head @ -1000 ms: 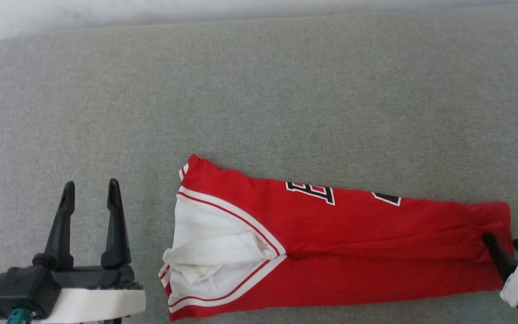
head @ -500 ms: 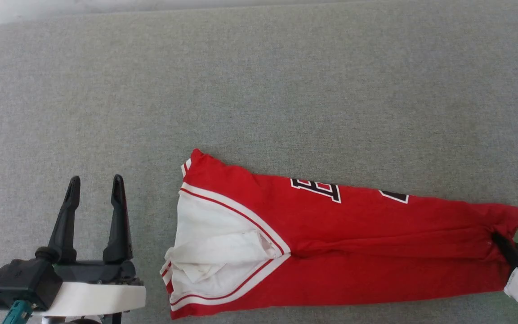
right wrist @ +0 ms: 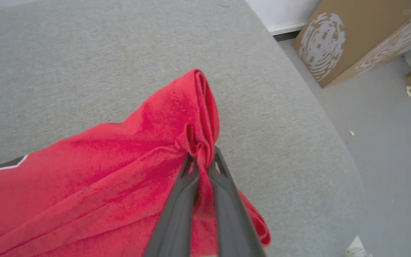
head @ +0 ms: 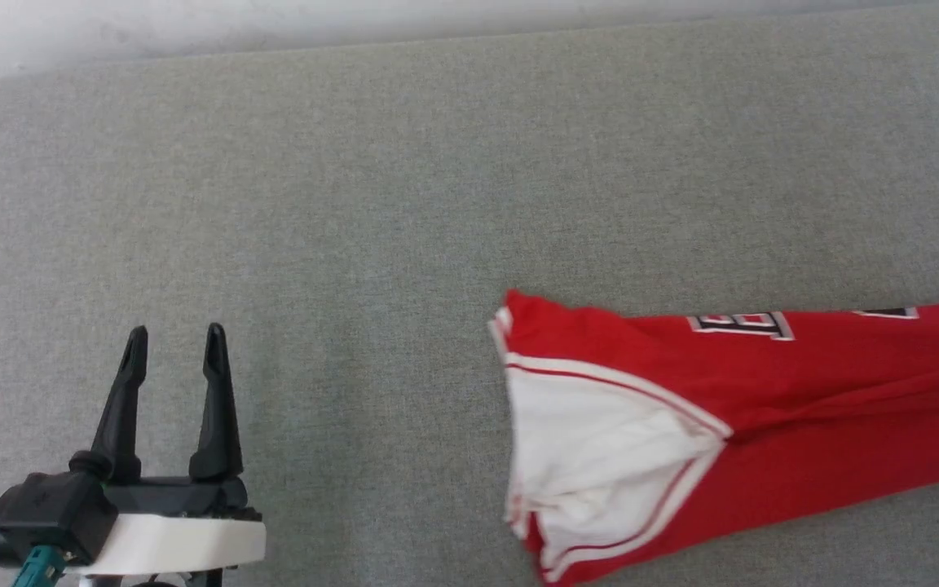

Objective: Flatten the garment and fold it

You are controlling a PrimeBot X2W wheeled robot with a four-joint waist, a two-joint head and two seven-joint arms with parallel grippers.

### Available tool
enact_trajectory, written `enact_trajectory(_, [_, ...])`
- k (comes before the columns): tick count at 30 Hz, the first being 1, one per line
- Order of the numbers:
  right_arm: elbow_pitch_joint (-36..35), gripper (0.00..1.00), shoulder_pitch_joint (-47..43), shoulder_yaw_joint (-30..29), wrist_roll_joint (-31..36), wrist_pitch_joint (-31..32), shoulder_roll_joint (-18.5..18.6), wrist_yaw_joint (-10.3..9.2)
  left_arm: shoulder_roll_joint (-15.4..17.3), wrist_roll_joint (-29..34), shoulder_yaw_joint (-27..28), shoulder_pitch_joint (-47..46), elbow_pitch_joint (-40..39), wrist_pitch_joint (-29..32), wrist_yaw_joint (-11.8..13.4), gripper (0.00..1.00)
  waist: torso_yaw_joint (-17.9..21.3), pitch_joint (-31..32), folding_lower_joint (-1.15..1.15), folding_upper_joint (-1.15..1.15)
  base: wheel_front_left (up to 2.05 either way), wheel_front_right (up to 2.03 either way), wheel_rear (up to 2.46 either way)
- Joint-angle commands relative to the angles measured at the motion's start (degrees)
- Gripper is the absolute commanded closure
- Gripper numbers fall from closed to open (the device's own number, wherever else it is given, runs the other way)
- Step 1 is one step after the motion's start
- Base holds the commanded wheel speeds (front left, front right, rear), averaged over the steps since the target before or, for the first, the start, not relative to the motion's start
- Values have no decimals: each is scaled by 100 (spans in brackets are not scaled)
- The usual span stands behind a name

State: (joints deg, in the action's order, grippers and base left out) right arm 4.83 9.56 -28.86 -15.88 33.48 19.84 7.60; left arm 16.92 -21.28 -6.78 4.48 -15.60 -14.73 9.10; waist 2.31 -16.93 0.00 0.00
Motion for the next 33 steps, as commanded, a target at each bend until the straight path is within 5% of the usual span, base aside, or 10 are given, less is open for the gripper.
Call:
enact_trajectory(1, [54, 100, 104, -78, 80, -55, 53, -11, 26, 59, 27, 44, 30, -27, -38, 0, -8, 23, 0, 0, 0, 0, 0])
enact_trajectory(8, [-155, 100, 139, 267, -160, 153, -180, -11, 38, 96, 21, 115, 153, -27, -20, 0, -44, 180, 0, 0, 0, 0, 0])
enact_trajectory(15, [-1551, 100, -368, 1400, -1264, 1626, -845, -11, -113, 13, 25, 173, 245, -27, -36, 0, -84, 405, 0, 0, 0, 0, 0])
enact_trajectory(22, [-2535, 100, -604, 2421, -1623, 2653, -1178, -11, -269, 1, 13, 174, 321, -27, -128, 0, -259, 494, 0, 0, 0, 0, 0])
enact_trajectory(33, [-1872, 100, 1, 3383, -1137, 2391, -1351, -11, -482, 45, -45, 104, 487, -27, -296, 0, -689, 414, 0, 0, 0, 0, 0])
